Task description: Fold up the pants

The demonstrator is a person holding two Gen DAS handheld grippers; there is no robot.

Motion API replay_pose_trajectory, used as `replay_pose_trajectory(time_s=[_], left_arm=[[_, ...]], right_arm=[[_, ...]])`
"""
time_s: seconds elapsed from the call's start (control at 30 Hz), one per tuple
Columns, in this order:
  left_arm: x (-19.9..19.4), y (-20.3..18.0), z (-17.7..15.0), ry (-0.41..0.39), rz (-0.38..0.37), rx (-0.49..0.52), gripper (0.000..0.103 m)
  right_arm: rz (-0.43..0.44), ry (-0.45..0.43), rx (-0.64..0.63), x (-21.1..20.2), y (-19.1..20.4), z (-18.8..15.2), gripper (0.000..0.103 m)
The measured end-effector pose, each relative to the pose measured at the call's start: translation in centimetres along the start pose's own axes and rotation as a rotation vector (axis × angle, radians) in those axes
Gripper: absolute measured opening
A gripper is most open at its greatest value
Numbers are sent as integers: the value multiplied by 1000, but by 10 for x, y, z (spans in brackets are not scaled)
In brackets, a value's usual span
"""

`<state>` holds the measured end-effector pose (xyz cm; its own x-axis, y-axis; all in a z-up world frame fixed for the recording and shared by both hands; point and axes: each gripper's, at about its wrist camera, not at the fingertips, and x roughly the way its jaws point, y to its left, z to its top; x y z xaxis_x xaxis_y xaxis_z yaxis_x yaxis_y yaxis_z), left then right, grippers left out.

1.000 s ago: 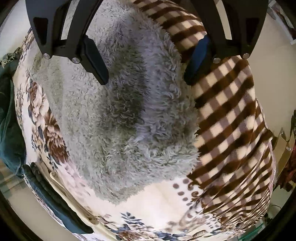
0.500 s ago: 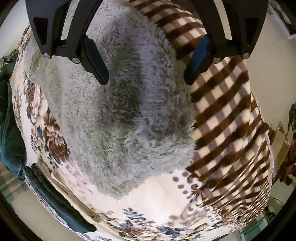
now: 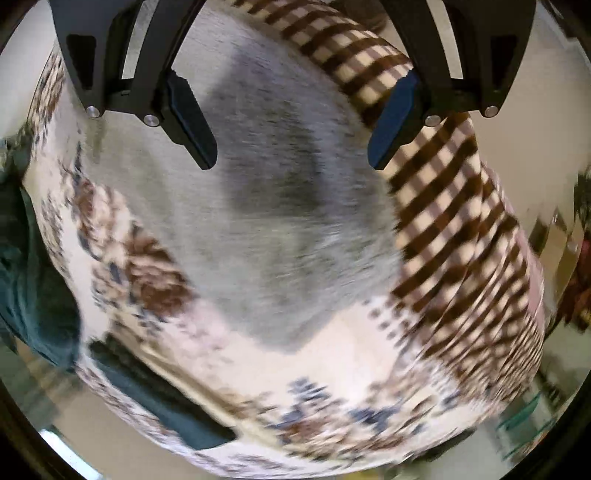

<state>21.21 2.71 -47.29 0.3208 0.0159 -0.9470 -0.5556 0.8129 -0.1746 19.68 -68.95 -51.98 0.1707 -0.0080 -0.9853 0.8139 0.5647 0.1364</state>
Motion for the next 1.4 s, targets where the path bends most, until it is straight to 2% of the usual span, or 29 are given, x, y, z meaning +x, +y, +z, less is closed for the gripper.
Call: replay_pose_trajectory(time_s=[0.03, 0.07, 0.13, 0.27, 0.37, 0.43, 0.5, 0.6, 0.67, 0.77, 0.83, 0.93, 1.0, 1.07, 1.1, 1.13, 1.23, 1.3, 1.4], left_arm=[[-3, -11, -2, -9, -24, 34, 83], [-4, -26, -4, -6, -42, 77, 86], [2, -58, -14, 27, -62, 166, 98], [38, -126, -52, 173, -118, 306, 98], [70, -181, -95, 277, -133, 416, 98], [83, -212, -121, 302, -109, 509, 98], [93, -231, -136, 283, -75, 571, 98], [117, -239, -141, 291, 1, 585, 103], [126, -235, -137, 305, -9, 552, 103], [131, -231, -131, 317, -18, 509, 103], [131, -233, -133, 308, 2, 519, 103], [132, -237, -140, 267, 19, 516, 103], [130, -238, -146, 252, 30, 506, 103], [130, -245, -155, 251, 47, 510, 103], [127, -246, -156, 256, 55, 500, 103], [127, -253, -157, 257, 59, 493, 103], [116, -252, -153, 253, 55, 460, 103], [108, -250, -149, 251, 45, 431, 103], [89, -245, -144, 247, 7, 383, 103]], right_arm=[[11, -12, 21, 5, -10, 2, 99], [27, -18, 40, 8, -17, 3, 101], [41, -15, 81, 17, -39, 7, 101], [64, -12, 184, 30, -78, 15, 101], [80, -20, 274, 32, -103, 20, 101], [110, -42, 291, 31, -114, 27, 99], [138, -36, 262, 39, -118, 38, 99], [215, 26, 254, 69, -126, 50, 99], [296, 55, 267, 89, -131, 55, 98], [440, -13, 276, 96, -134, 57, 98], [534, -41, 290, 101, -137, 60, 98], [610, -44, 330, 118, -143, 64, 98], [669, -68, 355, 122, -145, 68, 93], [727, -79, 355, 121, -143, 70, 59], [755, -82, 348, 120, -139, 71, 51], [761, -80, 326, 118, -133, 73, 36], [690, -57, 261, 117, -108, 80, 24], [656, -69, 243, 105, -100, 83, 22], [616, -119, 162, 64, -80, 82, 21]])
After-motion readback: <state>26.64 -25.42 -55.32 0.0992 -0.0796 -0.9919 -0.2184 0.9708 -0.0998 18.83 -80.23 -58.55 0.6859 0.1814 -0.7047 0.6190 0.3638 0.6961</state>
